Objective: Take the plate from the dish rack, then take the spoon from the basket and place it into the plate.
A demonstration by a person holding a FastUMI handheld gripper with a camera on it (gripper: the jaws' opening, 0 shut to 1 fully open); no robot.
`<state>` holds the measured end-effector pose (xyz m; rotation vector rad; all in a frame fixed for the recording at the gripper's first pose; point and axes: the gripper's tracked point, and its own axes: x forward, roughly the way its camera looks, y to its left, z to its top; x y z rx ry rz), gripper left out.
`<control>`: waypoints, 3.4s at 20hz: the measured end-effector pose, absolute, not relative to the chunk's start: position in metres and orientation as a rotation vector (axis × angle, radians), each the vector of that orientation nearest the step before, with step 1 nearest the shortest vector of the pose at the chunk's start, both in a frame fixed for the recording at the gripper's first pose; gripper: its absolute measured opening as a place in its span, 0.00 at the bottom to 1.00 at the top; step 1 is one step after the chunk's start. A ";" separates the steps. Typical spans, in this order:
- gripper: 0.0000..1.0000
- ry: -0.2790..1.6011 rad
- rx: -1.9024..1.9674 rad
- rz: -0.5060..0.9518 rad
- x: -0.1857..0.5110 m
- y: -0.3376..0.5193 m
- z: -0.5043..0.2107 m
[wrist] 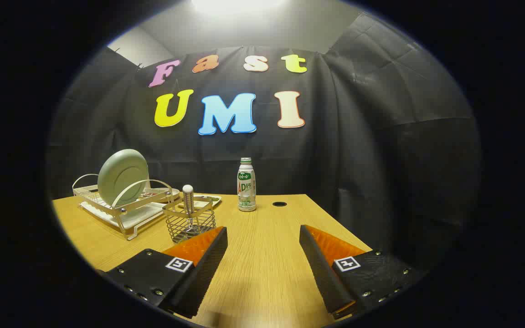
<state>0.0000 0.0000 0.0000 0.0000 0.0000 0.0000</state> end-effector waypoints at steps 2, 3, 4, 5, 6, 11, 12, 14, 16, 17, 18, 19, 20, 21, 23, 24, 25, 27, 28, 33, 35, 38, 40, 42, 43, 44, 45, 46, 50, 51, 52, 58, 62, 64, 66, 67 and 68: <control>0.97 -0.002 0.001 -0.002 -0.001 -0.001 0.001; 0.97 -0.002 0.001 -0.002 0.000 0.000 0.001; 0.97 -0.002 -0.002 -0.002 0.000 0.000 0.000; 0.97 -0.012 -0.002 -0.002 0.005 -0.001 0.003; 0.97 0.004 0.001 -0.001 0.010 -0.001 -0.001; 0.97 -0.006 0.005 -0.019 0.067 -0.006 0.007; 0.97 -0.010 0.006 -0.031 0.078 -0.009 0.010; 0.97 -0.021 0.012 -0.043 0.095 -0.013 0.021; 0.97 -0.044 0.006 -0.065 0.101 -0.022 0.046; 0.97 -0.061 0.012 -0.070 0.098 -0.024 0.063; 0.97 -0.070 0.017 -0.073 0.095 -0.023 0.079; 0.97 -0.079 0.023 -0.069 0.090 -0.020 0.095; 0.97 -0.083 0.022 -0.060 0.086 -0.013 0.110; 0.97 -0.073 0.012 -0.049 0.081 -0.005 0.123; 0.97 -0.074 0.000 -0.032 0.071 0.014 0.154; 0.97 -0.077 0.008 -0.025 0.068 0.025 0.171; 0.97 -0.076 0.018 -0.025 0.064 0.036 0.185; 0.97 -0.082 0.037 -0.032 0.059 0.059 0.212; 0.97 -0.084 0.038 -0.034 0.058 0.070 0.224; 0.97 -0.134 0.008 0.024 0.058 0.140 0.274; 0.97 -0.118 0.016 0.052 0.059 0.165 0.278; 0.97 -0.079 0.030 0.080 0.066 0.193 0.278; 0.97 -0.023 0.037 0.081 0.073 0.207 0.273; 0.97 0.075 0.055 0.107 0.079 0.228 0.261; 0.97 0.142 0.068 0.124 0.081 0.240 0.253; 0.97 0.207 0.084 0.147 0.085 0.252 0.244; 0.97 0.259 0.104 0.165 0.088 0.262 0.239; 0.97 0.294 0.126 0.182 0.091 0.273 0.237; 0.97 0.423 0.137 0.162 0.107 0.294 0.219; 0.97 0.459 0.135 0.157 0.110 0.300 0.214; 0.97 0.507 0.128 0.146 0.112 0.304 0.207; 0.97 0.721 0.136 0.101 0.112 0.327 0.177; 0.96 0.795 0.110 0.058 0.120 0.344 0.159; 0.96 0.824 0.107 0.044 0.123 0.352 0.150; 0.96 0.848 0.101 0.027 0.127 0.356 0.142; 0.96 0.859 0.094 0.015 0.130 0.357 0.140; 0.94 0.870 0.089 0.000 0.132 0.357 0.133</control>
